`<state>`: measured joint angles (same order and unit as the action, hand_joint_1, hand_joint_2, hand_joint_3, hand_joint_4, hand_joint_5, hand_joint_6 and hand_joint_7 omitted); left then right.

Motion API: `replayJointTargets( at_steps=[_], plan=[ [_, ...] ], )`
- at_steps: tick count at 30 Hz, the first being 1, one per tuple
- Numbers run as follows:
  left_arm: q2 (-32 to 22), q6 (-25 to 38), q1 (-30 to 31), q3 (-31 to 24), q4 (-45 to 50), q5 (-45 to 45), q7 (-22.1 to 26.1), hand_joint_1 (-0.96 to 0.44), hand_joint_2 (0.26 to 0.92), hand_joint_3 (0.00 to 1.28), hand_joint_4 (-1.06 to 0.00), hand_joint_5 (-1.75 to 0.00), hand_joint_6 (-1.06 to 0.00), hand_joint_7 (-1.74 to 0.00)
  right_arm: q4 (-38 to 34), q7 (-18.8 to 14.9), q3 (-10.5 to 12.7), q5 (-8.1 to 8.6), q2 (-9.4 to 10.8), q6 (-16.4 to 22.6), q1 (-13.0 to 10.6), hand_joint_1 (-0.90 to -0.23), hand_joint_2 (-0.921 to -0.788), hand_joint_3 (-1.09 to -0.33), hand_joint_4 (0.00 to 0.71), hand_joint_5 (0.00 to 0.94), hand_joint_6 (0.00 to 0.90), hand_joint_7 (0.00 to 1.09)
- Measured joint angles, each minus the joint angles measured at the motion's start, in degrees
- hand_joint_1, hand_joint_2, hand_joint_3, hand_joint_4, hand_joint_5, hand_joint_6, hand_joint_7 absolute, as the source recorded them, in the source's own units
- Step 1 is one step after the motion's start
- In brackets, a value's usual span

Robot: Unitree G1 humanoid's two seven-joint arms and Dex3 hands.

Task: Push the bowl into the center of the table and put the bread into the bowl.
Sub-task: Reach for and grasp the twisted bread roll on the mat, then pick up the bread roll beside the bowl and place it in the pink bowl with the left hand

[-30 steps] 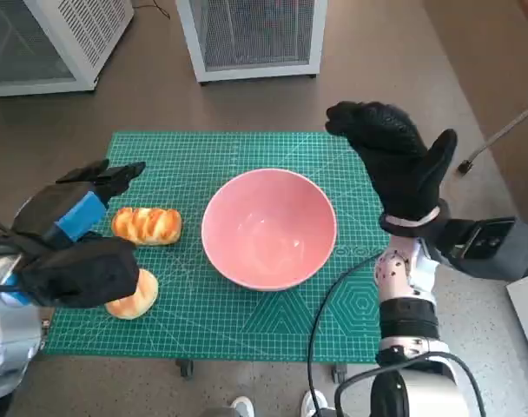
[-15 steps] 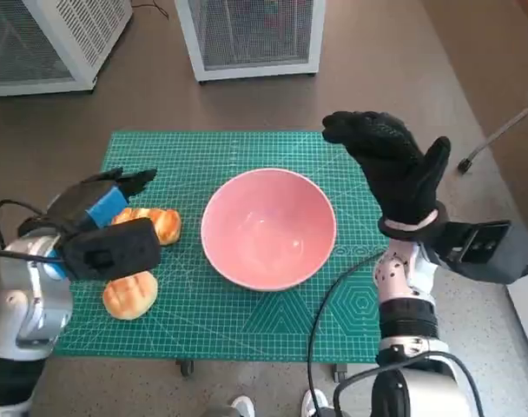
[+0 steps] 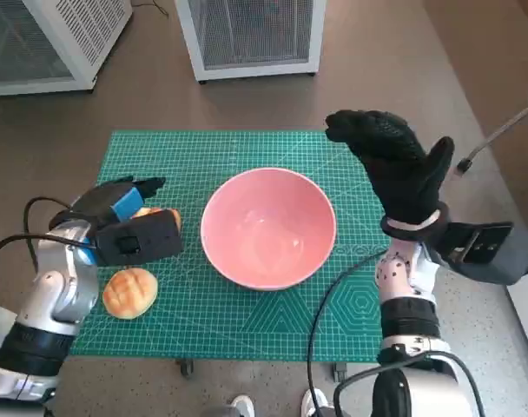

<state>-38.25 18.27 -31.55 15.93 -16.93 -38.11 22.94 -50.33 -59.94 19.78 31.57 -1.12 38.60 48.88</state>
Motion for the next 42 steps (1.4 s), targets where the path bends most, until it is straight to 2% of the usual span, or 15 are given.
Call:
replayJointTargets(
  at_steps=[10, 13, 16, 17, 20, 21, 22, 23, 24, 26, 30, 35, 42],
  plan=[
    [2.35, -2.46, -2.9, 2.25, -9.93, 0.0, -1.9, -0.07, 0.799, 0.02, -0.37, -0.05, -0.48, -0.07, 0.21, 0.27, -0.02, -0.04, -0.04, 0.1, -0.01, -0.469, -0.921, -0.451, 0.39, 0.004, 0.583, 0.0],
    [2.73, -3.78, -3.84, 3.21, -13.06, -0.06, -2.76, -0.05, 0.819, 0.02, -0.46, -0.05, -0.54, -0.09, 0.44, 0.43, -0.08, -0.06, -0.02, 0.11, -0.03, -0.471, -0.921, -0.452, 0.39, 0.003, 0.583, 0.0],
    [2.92, -4.84, -4.93, 4.37, -16.47, -0.64, -3.78, -0.04, 0.843, 0.03, -0.64, -0.13, -0.63, -0.13, 0.8, 0.54, -0.18, -0.07, 0.0, 0.11, -0.06, -0.474, -0.921, -0.453, 0.391, 0.003, 0.583, 0.0],
    [2.92, -5.05, -5.2, 4.61, -17.16, -0.95, -4.12, -0.03, 0.85, 0.03, -0.65, -0.17, -0.64, -0.13, 0.9, 0.55, -0.21, -0.08, -0.01, 0.11, -0.09, -0.475, -0.921, -0.453, 0.391, 0.003, 0.583, 0.0],
    [2.87, -5.59, -6.07, 5.48, -18.84, -1.94, -4.97, -0.03, 0.88, 0.01, -0.63, -0.42, -0.71, -0.17, 1.29, 0.57, -0.25, -0.07, -0.01, 0.11, -0.23, -0.478, -0.921, -0.453, 0.39, 0.002, 0.583, 0.0],
    [2.87, -5.77, -6.32, 5.69, -19.18, -2.15, -5.11, 0.04, 0.888, 0.04, -0.62, -0.6, -0.73, -0.18, 1.4, 0.58, -0.27, -0.07, 0.01, 0.11, -0.26, -0.479, -0.921, -0.453, 0.39, 0.002, 0.583, 0.0],
    [2.87, -6.0, -6.54, 5.91, -19.56, -2.29, -5.26, 0.16, 0.9, 0.09, -0.6, -0.87, -0.72, -0.29, 1.54, 0.59, -0.32, -0.07, 0.03, 0.11, -0.28, -0.479, -0.921, -0.454, 0.39, 0.002, 0.583, 0.0],
    [2.86, -6.23, -6.7, 6.06, -19.91, -2.42, -5.47, 0.1, 0.907, 0.1, -0.61, -1.03, -0.66, -0.6, 1.69, 0.61, -0.38, -0.07, 0.06, 0.11, -0.3, -0.479, -0.921, -0.454, 0.389, 0.001, 0.583, 0.0],
    [2.84, -6.44, -6.86, 6.15, -20.28, -2.49, -5.66, 0.06, 0.912, 0.12, -0.61, -1.14, -0.62, -0.8, 1.87, 0.62, -0.44, -0.07, 0.07, 0.11, -0.33, -0.478, -0.921, -0.454, 0.389, 0.001, 0.583, 0.0],
    [2.72, -6.84, -7.08, 6.26, -20.78, -2.51, -5.97, 0.03, 0.916, 0.12, -0.61, -1.23, -0.61, -0.96, 2.13, 0.66, -0.49, -0.06, 0.06, 0.11, -0.4, -0.477, -0.921, -0.455, 0.389, 0.001, 0.583, 0.0],
    [2.5, -7.39, -7.54, 6.26, -21.42, -2.42, -5.98, 0.01, 0.919, 0.1, -0.62, -1.27, -0.62, -1.11, 2.42, 0.69, -0.54, -0.05, 0.07, 0.11, -0.57, -0.475, -0.921, -0.456, 0.389, 0.001, 0.582, 0.0],
    [1.98, -7.5, -7.49, 6.04, -20.76, -2.2, -5.48, 0.0, 0.92, 0.1, -0.62, -1.25, -0.61, -1.16, 2.68, 0.7, -0.56, -0.01, 0.08, 0.09, -0.71, -0.474, -0.921, -0.456, 0.388, 0.0, 0.582, 0.0],
    [0.03, -5.26, -4.35, 2.87, -10.21, -0.56, -2.29, 0.0, 0.92, 0.1, -0.61, -1.22, -0.63, -1.2, 2.82, 0.71, -0.61, -0.01, 0.14, 0.03, -0.85, -0.474, -0.921, -0.455, 0.385, 0.0, 0.585, 0.0]
  ],
)
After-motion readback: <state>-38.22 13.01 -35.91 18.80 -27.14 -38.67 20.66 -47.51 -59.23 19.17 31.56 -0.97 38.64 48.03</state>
